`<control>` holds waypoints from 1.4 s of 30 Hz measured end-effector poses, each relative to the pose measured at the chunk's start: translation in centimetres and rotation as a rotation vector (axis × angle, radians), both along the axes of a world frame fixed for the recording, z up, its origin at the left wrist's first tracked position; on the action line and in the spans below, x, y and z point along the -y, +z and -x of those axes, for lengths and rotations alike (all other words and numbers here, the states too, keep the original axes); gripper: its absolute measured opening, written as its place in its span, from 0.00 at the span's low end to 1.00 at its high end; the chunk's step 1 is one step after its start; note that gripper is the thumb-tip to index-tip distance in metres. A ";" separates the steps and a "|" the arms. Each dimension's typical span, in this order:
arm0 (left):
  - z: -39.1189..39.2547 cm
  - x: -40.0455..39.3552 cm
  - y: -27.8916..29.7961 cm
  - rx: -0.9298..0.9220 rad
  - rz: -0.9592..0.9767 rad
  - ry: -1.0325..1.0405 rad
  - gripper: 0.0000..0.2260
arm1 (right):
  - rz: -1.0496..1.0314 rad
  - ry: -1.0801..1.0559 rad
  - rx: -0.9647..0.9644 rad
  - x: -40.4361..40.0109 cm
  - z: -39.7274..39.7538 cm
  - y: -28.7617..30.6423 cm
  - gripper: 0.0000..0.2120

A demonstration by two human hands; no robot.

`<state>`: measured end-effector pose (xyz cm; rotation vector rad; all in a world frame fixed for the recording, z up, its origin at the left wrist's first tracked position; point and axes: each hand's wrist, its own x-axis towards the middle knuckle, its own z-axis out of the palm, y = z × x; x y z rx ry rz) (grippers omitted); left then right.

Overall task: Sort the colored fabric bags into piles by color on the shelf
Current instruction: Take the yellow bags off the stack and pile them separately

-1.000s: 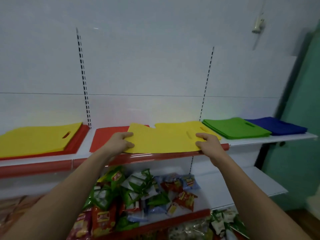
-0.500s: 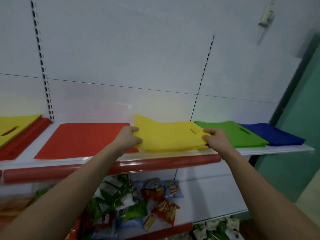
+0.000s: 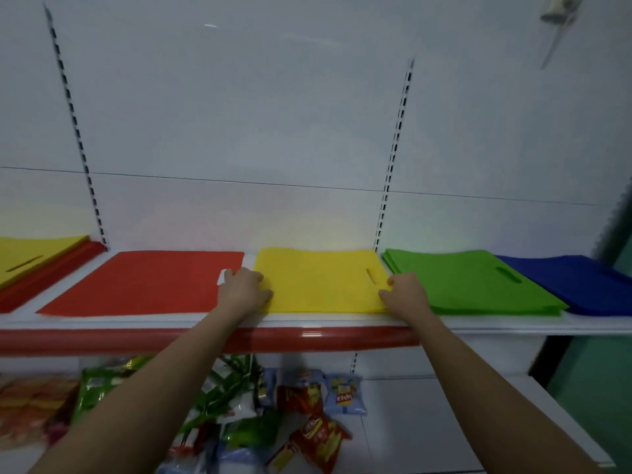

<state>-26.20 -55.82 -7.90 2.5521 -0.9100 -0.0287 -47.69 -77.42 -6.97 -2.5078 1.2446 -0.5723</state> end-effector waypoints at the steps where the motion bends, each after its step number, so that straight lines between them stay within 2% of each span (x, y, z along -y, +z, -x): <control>1: 0.4 -0.1 -0.2 0.046 -0.011 0.014 0.22 | 0.038 0.002 -0.027 0.0 0.1 -0.1 0.17; 3: 1.1 -0.5 -0.4 0.107 0.002 0.052 0.22 | 0.102 0.002 -0.007 -0.1 0.3 0.0 0.17; 5: 1.8 -1.1 0.0 0.122 0.044 0.084 0.21 | 0.103 0.046 0.104 -0.4 0.1 0.9 0.15; 7: 2.3 -2.1 0.8 0.132 0.058 0.102 0.20 | 0.043 0.140 0.181 -1.3 -0.6 2.1 0.12; 11: 3.5 -5.6 2.0 0.185 0.076 0.156 0.18 | -0.063 0.327 0.204 -5.1 -3.7 3.1 0.08; 16: 4.6 -13.4 2.3 0.214 0.012 0.231 0.20 | -0.214 0.614 0.169 -13.6 -8.5 1.7 0.12; 21: 3.8 -23.5 4.1 0.213 0.009 0.361 0.19 | -0.215 0.830 0.161 -23.3 -12.3 3.3 0.11; 25: 2.7 -31.5 5.6 0.176 0.006 0.454 0.16 | -0.189 0.953 0.139 -31.1 -14.4 5.6 0.14; 28: 1.9 -37.1 6.2 0.186 -0.019 0.490 0.14 | -0.161 1.004 0.105 -36.5 -16.0 6.5 0.17; 30: 1.4 -40.9 6.2 0.197 -0.036 0.521 0.13 | -0.134 1.026 0.079 -40.2 -17.1 6.5 0.15; 36: -0.5 -52.0 4.5 0.166 -0.017 0.552 0.10 | -0.114 1.057 0.008 -50.8 -19.9 4.6 0.19; 42: -4.1 -57.9 3.7 0.180 0.029 0.512 0.10 | -0.117 1.023 0.005 -56.7 -23.2 4.1 0.18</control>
